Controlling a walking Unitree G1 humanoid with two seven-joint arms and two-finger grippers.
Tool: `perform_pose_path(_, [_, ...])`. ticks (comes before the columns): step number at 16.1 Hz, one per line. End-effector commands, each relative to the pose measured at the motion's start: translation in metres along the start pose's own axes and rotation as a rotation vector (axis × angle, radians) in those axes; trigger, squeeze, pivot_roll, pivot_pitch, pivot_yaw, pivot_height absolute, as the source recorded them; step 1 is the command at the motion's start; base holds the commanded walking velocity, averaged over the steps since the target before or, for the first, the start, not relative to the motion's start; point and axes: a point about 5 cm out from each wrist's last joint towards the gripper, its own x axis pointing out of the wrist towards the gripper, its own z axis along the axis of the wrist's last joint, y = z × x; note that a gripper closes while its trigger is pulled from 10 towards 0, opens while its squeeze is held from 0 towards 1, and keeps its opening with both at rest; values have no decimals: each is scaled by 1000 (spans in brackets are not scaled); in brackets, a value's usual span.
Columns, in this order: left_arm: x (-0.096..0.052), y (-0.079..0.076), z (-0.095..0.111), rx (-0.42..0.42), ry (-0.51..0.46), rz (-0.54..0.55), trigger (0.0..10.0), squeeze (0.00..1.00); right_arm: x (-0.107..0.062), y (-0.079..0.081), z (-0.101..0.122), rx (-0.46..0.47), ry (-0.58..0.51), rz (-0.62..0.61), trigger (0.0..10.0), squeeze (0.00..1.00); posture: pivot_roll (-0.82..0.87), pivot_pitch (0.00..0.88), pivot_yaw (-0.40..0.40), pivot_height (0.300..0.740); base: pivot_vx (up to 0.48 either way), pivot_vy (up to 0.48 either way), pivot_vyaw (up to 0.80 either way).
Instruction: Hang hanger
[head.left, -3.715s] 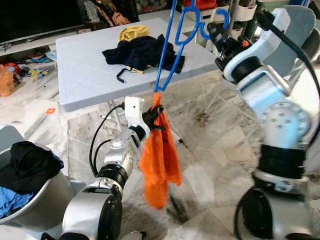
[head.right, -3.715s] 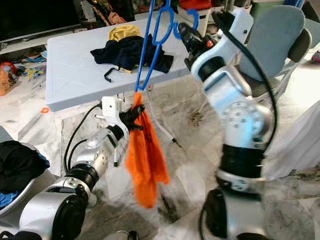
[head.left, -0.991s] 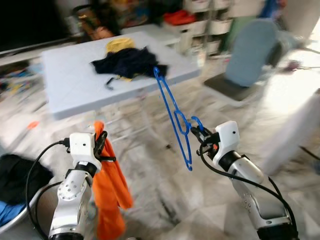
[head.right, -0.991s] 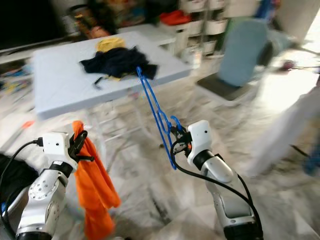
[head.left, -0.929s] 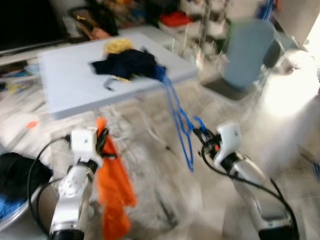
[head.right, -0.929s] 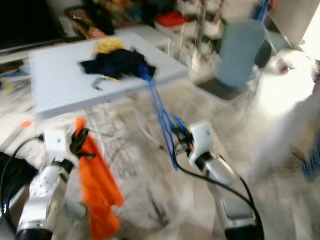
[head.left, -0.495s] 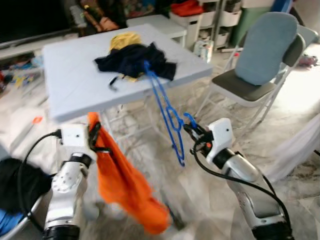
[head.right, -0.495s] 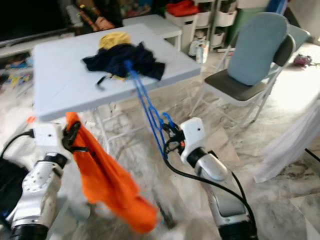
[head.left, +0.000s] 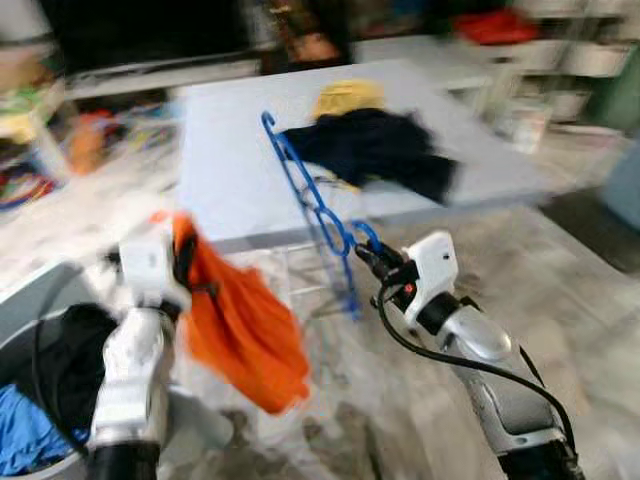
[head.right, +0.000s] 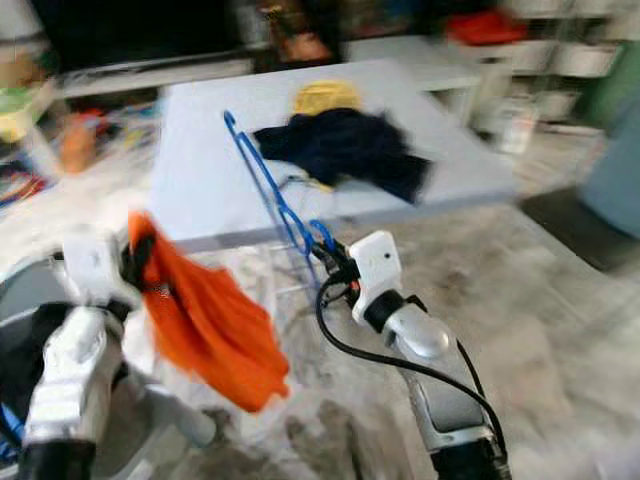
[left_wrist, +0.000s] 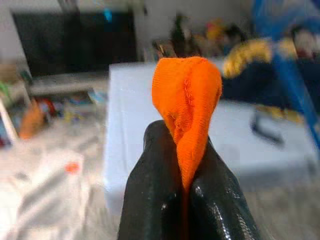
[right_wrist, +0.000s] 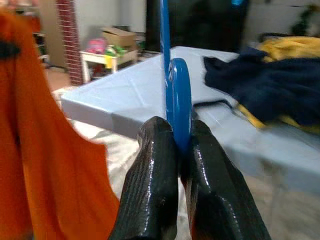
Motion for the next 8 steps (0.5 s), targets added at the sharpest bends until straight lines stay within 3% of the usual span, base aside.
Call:
perform_pose_path(1, [5, -4, 16, 0, -55, -14, 10000, 0, -2, -4, 5, -20, -21, -9, 10000, 0, -47, 0, 57, 740, 472, 0, 700])
perform_pose_path(2, [9, -5, 25, -1, -78, -19, 10000, 0, 0, -3, 6, -13, -28, -14, 10000, 0, -45, 0, 57, 740, 472, 0, 0])
perform_pose_path(6, [10, -4, 21, -20, -51, -22, 10000, 0, 2, -14, 12, -51, -70, -148, 10000, 0, -45, 0, 60, 740, 448, 0, 0])
perform_pose_path(8, [9, -7, 20, -28, -40, -31, 10000, 0, 2, -19, 14, -57, -76, -181, 10000, 0, -44, 0, 60, 740, 384, -281, 0])
